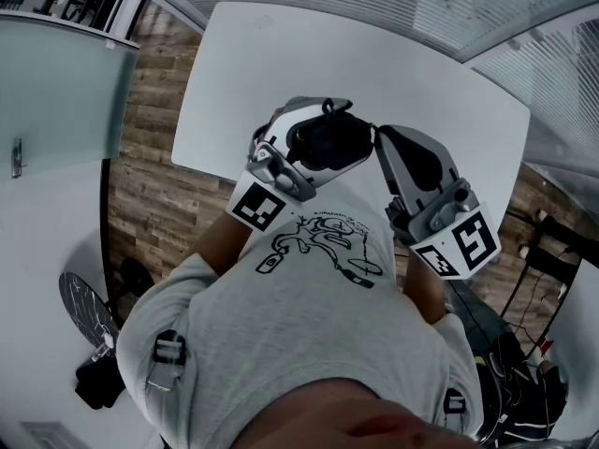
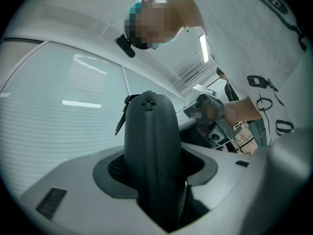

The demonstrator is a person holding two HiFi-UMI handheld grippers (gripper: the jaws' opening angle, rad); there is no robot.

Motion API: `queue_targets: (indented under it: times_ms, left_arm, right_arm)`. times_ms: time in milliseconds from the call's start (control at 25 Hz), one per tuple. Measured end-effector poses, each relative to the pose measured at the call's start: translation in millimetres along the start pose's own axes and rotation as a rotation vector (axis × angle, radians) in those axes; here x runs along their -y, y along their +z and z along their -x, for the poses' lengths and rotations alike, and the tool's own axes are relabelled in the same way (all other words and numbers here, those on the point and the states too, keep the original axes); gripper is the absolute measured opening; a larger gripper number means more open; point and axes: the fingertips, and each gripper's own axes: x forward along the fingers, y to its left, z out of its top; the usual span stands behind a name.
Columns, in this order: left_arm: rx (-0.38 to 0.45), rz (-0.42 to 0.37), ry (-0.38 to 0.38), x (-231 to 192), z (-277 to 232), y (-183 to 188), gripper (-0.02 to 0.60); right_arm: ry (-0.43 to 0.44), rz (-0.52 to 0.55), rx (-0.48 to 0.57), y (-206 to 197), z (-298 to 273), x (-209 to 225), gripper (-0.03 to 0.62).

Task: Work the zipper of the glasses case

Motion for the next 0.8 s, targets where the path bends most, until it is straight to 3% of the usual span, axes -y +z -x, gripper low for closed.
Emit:
queue_targets:
  times_ms: [640,800]
  left_arm:
    - [0.083,0.045,-0.043,-13,13,21,0.253]
    - [0.124,0.063,-0.029,0,32,-1,0.253]
  right_arm:
    - [0.027,-0.014,-0.022,-4,-16,-7,0.005]
    - [0.043,-0.022,-0.022,-4,-14,-5,0.005]
